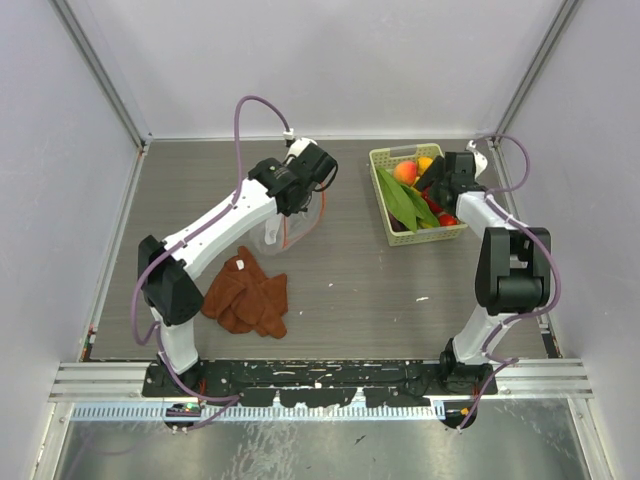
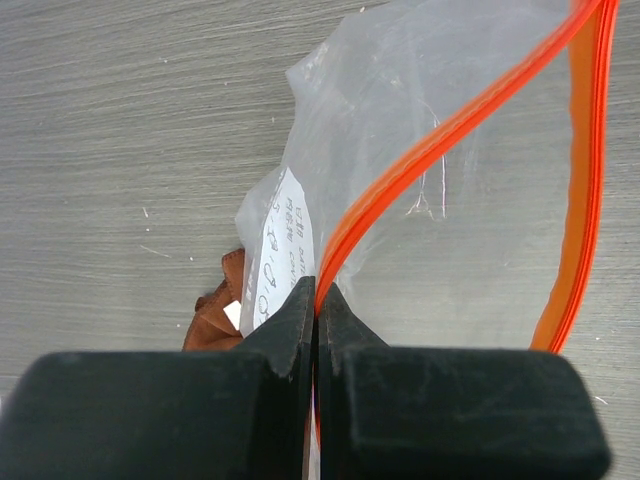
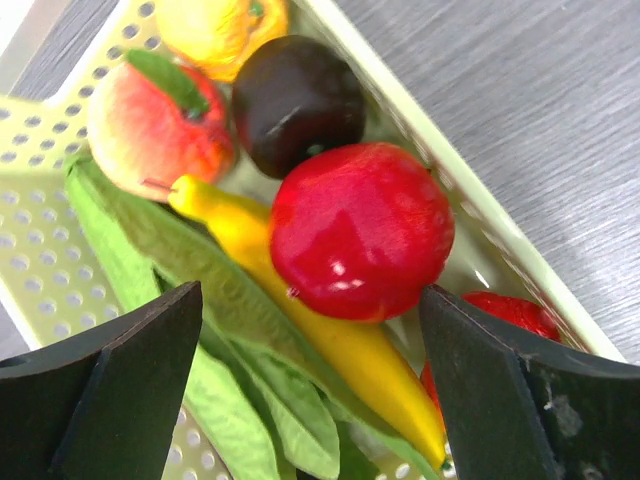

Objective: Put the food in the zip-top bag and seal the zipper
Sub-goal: Pick up the fake vegetable from the bin.

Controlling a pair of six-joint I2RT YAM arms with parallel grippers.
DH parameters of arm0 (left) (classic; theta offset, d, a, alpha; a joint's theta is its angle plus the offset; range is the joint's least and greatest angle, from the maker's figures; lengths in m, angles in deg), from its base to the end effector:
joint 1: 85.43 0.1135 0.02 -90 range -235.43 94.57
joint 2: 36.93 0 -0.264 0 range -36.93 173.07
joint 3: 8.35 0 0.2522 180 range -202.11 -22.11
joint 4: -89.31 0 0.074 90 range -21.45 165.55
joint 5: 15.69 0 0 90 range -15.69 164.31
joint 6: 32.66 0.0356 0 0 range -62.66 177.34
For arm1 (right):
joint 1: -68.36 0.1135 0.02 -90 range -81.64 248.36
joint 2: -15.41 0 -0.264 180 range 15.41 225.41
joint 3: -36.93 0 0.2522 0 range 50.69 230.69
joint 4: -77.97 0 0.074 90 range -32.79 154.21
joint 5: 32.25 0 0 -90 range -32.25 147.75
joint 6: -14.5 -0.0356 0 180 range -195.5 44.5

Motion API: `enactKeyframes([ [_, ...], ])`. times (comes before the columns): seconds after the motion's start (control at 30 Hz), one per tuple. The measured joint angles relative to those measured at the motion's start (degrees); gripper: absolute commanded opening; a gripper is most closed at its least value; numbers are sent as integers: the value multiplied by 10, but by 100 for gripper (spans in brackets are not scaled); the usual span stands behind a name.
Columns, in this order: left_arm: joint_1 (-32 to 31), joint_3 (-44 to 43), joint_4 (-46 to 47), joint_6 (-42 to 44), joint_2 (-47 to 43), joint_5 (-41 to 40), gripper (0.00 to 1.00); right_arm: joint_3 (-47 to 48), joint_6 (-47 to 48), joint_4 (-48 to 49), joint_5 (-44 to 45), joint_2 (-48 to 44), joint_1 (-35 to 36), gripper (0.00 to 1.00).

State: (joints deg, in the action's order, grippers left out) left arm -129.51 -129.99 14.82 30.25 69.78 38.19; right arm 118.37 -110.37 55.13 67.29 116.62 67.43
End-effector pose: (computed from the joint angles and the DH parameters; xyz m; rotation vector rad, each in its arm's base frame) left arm 0.2960 -0.2574 0.3427 0.1407 2.3509 0.2507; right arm 0.3888 -0.0122 0.2133 0.7880 2.1654 0.1112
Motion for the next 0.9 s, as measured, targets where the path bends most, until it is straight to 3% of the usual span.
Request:
enactKeyframes([
  [0.3,0,0,-4,0,10,2,0,-16,161,14,-96,-53,0,93],
  [0.6,0,0,-6,0,15,4,0,27,257,15,-215,10,1,94],
  [0.9,0,-1,-9,-1,18,7,0,46,290,-19,-271,48,7,77],
])
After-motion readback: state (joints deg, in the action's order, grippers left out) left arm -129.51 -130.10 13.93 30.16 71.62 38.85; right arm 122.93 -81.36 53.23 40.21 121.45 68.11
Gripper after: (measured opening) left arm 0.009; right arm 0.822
